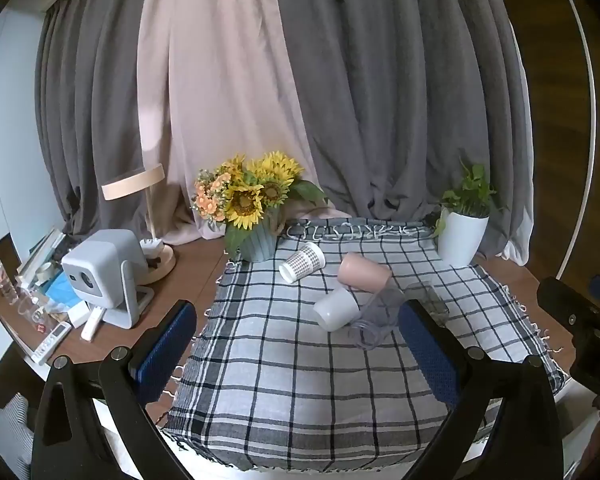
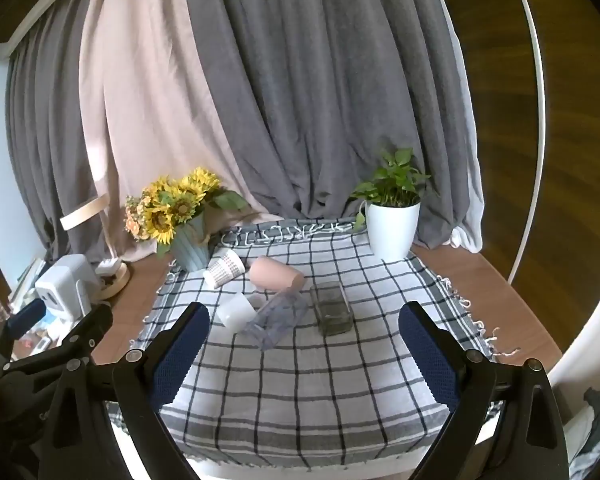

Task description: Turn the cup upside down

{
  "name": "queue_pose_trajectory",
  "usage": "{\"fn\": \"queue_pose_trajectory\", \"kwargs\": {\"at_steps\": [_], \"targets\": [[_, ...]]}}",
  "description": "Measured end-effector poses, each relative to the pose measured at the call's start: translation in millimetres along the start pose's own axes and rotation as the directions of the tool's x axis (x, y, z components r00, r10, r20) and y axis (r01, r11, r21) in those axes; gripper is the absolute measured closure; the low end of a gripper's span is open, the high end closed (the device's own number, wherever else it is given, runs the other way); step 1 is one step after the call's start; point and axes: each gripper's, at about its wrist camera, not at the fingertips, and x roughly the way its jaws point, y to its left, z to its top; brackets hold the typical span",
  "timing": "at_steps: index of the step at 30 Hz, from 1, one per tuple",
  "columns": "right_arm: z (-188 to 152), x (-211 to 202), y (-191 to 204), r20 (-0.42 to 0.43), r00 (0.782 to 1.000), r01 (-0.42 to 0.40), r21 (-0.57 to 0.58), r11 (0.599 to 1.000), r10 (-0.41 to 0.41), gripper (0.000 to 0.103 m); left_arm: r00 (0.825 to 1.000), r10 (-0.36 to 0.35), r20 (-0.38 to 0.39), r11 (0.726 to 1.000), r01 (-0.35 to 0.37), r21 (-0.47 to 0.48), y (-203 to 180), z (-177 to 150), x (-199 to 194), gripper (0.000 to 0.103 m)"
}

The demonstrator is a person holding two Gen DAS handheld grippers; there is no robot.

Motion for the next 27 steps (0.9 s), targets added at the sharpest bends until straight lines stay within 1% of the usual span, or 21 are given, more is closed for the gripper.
{"fn": "queue_pose_trajectory", "kwargs": {"at_steps": [10,27], "targets": [[-2.5,0.9,-3.6,0.009,1.000,-0.001,0.005,1.000,0.001,0.007,1.000,-0.009,0.021,1.000,0.009,0.006,-7.1,7.4,0.8,0.000],[0.1,1.0,-4.0,0.008,1.000,-0.003,0.013,1.000,0.003,0.007,0.999,-0.014,0.030,1.000,0.014,-0.004,-7.7,-0.3,-3.1,0.000]]}}
